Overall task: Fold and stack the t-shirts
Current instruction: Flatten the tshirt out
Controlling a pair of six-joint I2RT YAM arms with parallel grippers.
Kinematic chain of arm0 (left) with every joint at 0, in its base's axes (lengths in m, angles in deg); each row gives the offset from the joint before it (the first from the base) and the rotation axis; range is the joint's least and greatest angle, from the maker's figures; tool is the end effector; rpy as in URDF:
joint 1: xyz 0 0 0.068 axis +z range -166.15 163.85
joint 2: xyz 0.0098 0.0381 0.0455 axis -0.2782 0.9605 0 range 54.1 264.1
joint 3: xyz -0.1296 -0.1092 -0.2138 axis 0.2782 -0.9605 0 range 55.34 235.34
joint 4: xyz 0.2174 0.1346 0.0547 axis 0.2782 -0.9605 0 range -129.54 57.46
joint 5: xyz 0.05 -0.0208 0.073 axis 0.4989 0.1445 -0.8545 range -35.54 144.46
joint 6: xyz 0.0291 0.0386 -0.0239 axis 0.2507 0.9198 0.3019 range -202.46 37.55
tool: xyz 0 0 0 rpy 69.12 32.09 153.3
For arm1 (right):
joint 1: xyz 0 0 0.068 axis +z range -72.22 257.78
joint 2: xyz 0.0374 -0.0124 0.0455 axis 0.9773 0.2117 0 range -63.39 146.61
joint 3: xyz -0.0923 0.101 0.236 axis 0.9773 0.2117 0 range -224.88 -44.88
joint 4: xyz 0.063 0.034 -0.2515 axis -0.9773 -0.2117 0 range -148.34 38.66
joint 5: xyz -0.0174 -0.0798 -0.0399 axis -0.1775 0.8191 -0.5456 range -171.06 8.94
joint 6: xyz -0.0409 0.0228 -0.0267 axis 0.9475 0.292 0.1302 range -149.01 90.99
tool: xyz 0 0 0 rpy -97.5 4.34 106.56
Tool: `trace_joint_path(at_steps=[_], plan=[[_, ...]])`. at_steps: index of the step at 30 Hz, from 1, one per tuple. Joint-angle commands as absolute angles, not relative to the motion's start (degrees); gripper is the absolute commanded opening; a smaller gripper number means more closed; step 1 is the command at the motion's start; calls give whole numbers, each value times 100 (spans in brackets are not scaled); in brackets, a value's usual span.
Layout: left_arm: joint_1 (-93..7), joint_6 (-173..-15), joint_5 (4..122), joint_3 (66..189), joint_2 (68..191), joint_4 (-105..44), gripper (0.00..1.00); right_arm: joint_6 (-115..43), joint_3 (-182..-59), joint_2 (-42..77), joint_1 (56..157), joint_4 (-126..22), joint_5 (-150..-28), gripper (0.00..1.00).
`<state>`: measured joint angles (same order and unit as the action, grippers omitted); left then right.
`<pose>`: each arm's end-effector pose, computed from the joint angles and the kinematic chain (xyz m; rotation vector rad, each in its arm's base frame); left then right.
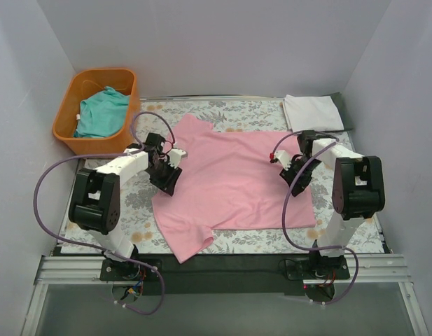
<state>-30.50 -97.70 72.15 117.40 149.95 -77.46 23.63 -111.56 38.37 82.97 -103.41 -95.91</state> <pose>0.2929 -0.0861 0.1839 0.0224 2.9861 -0.5244 0.3121 0.0375 0.1719 -1.4468 2.5992 0.3252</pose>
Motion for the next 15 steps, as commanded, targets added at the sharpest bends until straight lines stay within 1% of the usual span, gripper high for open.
trace_joint_path(at_steps=[1, 5, 8, 9, 10, 11, 12, 13, 14, 15], plan=[[-3030, -9801, 7116, 11319, 14946, -7446, 38, 2258, -10791, 3848, 8454, -10170, -9451, 29], [-3030, -9635, 7116, 10862, 14656, -7683, 38, 2372, -10203, 3558, 8577, -10152, -9310, 29], [-3030, -9564, 7151, 10571, 14217, -8008, 38, 2591, -9868, 3119, 8621, -10318, -9301, 34], [-3030, -9529, 7169, 10509, 14112, -8087, 38, 2610, -9928, 2944, 8613, -10441, -9380, 36], [-3030, -9537, 7195, 10534, 13945, -8209, 38, 2636, -10042, 2864, 8586, -10686, -9641, 43], [-3022, -9529, 7273, 10622, 13900, -8228, 38, 2575, -10469, 2794, 8551, -10775, -9818, 48], [-2978, -9546, 7326, 10970, 13891, -8254, 40, 2488, -10717, 2758, 8420, -10794, -9977, 51], [-2952, -9572, 7388, 11218, 13935, -8263, 40, 2391, -11042, 2793, 8350, -10794, -10213, 53], [-2908, -9590, 7528, 11481, 14161, -8263, 41, 2277, -11663, 2880, 8262, -10776, -10329, 53], [-2838, -9660, 7607, 12180, 14355, -8272, 43, 2024, -12061, 3168, 8174, -10759, -10443, 53]])
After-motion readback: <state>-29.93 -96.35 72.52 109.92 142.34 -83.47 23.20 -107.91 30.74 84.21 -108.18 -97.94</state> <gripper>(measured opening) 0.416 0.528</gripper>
